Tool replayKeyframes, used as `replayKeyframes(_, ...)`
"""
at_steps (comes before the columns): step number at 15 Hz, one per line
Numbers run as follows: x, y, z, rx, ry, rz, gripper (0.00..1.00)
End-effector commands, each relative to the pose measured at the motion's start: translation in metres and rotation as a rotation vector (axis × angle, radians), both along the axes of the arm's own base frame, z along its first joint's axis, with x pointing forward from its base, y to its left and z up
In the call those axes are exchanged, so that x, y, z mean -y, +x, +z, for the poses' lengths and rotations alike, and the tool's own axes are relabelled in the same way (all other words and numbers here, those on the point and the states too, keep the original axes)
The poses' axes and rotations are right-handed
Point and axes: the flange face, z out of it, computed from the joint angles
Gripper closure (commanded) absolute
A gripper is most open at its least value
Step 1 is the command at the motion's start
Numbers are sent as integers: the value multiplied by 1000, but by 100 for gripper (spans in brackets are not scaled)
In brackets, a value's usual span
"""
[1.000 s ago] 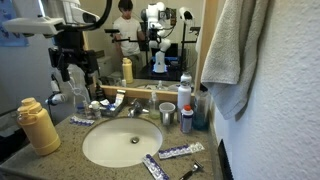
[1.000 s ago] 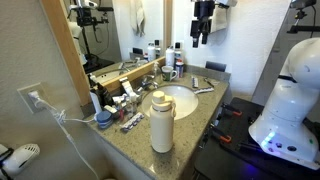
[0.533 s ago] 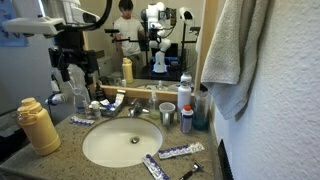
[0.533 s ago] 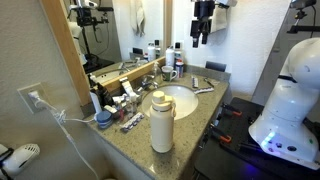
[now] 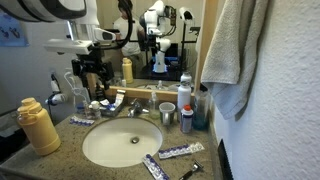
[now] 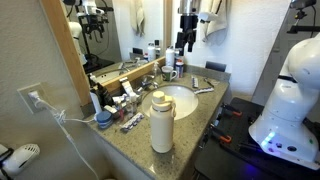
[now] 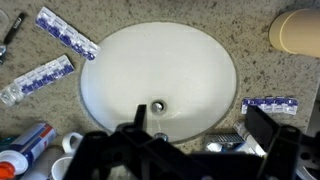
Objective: Open and close the tap
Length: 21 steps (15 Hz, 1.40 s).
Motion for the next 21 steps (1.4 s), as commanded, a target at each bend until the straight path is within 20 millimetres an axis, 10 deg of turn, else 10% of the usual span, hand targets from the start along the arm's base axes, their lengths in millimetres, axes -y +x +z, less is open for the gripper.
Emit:
replayKeyframes(1,-13,61,-34,-10,-41,62,0)
replayKeyframes(9,-16,151,-103,42,-86,96,0)
replayKeyframes(21,4,206,-178,42,-98,66,0)
